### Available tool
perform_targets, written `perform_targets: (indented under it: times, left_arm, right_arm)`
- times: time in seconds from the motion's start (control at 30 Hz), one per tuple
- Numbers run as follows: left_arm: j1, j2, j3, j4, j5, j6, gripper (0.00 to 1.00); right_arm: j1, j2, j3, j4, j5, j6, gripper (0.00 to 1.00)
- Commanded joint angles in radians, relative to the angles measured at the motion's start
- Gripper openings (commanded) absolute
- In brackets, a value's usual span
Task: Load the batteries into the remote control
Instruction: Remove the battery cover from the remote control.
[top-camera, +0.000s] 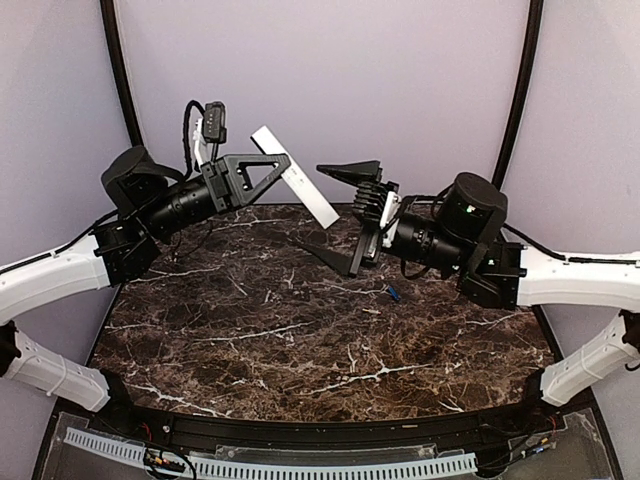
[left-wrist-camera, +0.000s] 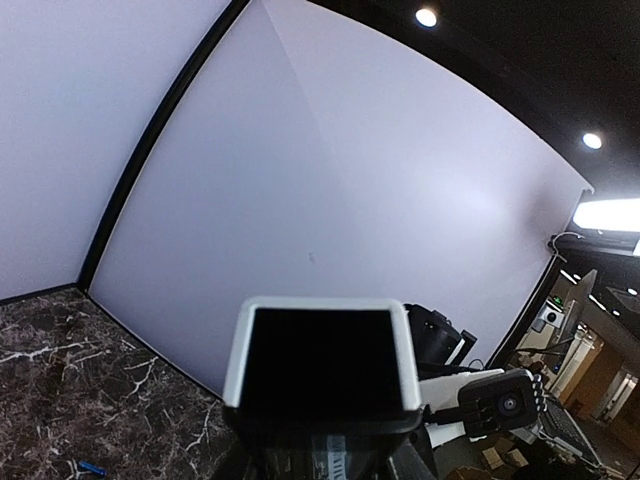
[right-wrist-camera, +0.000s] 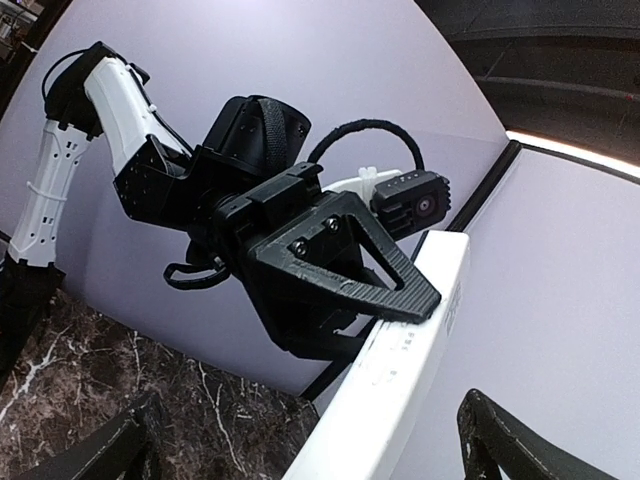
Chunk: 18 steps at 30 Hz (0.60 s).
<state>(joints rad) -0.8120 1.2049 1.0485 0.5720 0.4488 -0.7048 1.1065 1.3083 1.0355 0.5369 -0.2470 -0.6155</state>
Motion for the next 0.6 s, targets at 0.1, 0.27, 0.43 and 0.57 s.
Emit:
perform_targets:
  times: [0.1,0.27,0.43,0.57]
  left_arm:
    - [-0.004,-0.002,0.034,0.086,0.029,-0.125,0.00]
    - [-0.004,0.021,0.038,0.121,0.063,-0.160,0.00]
    - [-0.004,0.035,0.034,0.156,0.075,-0.185,0.00]
    - [-0.004,0.037,0.039,0.161,0.081,-0.189,0.00]
  right_arm:
    - [0.007,0.055,0.050,0.148,0.015,-0.087,0.90]
    - [0.008,0.077,0.051,0.169,0.043,-0.091,0.81]
    - [0.008,0.090,0.050,0.187,0.044,-0.087,0.63]
    - [0.008,0.088,0.045,0.191,0.045,-0.086,0.53]
